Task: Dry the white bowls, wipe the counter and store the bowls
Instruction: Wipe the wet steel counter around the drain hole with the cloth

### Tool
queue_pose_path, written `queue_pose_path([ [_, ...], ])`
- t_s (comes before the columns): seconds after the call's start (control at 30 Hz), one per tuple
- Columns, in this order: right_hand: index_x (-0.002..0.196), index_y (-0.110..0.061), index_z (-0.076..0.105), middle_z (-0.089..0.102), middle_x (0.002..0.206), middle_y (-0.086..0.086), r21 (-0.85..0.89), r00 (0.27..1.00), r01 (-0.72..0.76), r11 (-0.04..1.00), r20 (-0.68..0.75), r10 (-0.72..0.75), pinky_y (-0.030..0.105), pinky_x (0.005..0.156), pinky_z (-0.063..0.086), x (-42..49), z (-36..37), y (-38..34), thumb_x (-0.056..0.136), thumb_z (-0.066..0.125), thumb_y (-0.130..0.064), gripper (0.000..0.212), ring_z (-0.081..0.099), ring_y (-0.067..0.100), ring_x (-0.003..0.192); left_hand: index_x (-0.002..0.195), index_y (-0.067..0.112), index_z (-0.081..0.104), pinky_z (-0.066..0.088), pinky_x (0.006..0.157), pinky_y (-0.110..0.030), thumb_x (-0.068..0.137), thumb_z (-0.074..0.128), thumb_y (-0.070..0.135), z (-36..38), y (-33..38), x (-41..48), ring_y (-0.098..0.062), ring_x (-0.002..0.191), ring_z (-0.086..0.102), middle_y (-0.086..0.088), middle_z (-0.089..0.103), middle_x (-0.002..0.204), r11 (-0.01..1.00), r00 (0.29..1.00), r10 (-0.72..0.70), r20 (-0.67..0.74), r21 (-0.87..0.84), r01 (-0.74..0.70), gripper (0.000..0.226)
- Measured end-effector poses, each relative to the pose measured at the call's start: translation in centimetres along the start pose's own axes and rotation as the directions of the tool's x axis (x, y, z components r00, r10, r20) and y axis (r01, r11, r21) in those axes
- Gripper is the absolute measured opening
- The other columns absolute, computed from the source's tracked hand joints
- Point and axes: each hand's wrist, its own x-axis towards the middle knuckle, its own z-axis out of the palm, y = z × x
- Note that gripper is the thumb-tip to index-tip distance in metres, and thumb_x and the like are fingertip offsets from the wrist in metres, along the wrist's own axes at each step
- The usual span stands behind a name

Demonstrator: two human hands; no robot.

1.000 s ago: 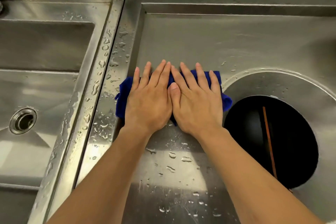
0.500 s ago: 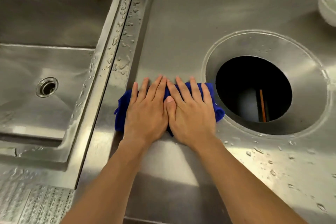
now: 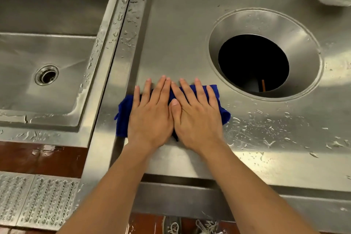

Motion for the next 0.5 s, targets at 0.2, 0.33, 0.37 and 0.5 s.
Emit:
queue_pose_path([
  [0.2,0.161,-0.032,0.022,0.025,0.168,-0.008,-0.009,0.999,-0.043,0.999,-0.011,0.043,0.044,0.127,0.002,-1.3,0.0,1.0,0.105,0.004,-0.044,0.060,0.009,0.022,0.159,0.170,0.022,0.009,-0.006,0.132,-0.047,0.104,0.001,0.046,0.3,1.4,-0.3,-0.029,0.166,0.001,0.004,0.009,0.179,0.999,0.999,0.043,0.015,0.022,-0.043,0.071],
  [0.33,0.160,-0.031,0.025,0.027,0.168,-0.008,-0.010,0.998,-0.058,0.998,-0.025,0.058,0.044,0.127,0.004,-2.5,-0.4,2.6,0.106,0.006,-0.044,0.059,0.010,0.022,0.158,0.170,0.021,0.010,-0.005,0.132,-0.047,0.105,0.003,0.045,0.7,3.2,-0.8,-0.029,0.166,0.002,0.003,0.010,0.179,0.998,0.998,0.060,0.016,0.026,-0.061,0.069],
  [0.37,0.160,-0.031,0.026,0.028,0.167,-0.007,-0.010,0.998,-0.059,0.998,-0.027,0.059,0.044,0.127,0.005,-3.0,-0.6,2.9,0.106,0.006,-0.044,0.059,0.011,0.022,0.158,0.170,0.021,0.010,-0.006,0.131,-0.047,0.105,0.002,0.046,0.8,3.7,-1.0,-0.029,0.166,0.002,0.003,0.011,0.179,0.998,0.998,0.061,0.016,0.025,-0.062,0.070],
  [0.5,0.160,-0.031,0.026,0.028,0.167,-0.007,-0.021,0.997,-0.072,0.997,-0.018,0.072,0.045,0.127,0.007,-4.7,-1.2,5.1,0.107,0.009,-0.044,0.057,0.011,0.023,0.158,0.170,0.021,0.011,-0.008,0.131,-0.046,0.105,0.001,0.046,1.2,6.5,-1.8,-0.029,0.166,0.003,0.003,0.012,0.179,0.997,0.997,0.072,0.019,0.012,-0.072,0.071],
])
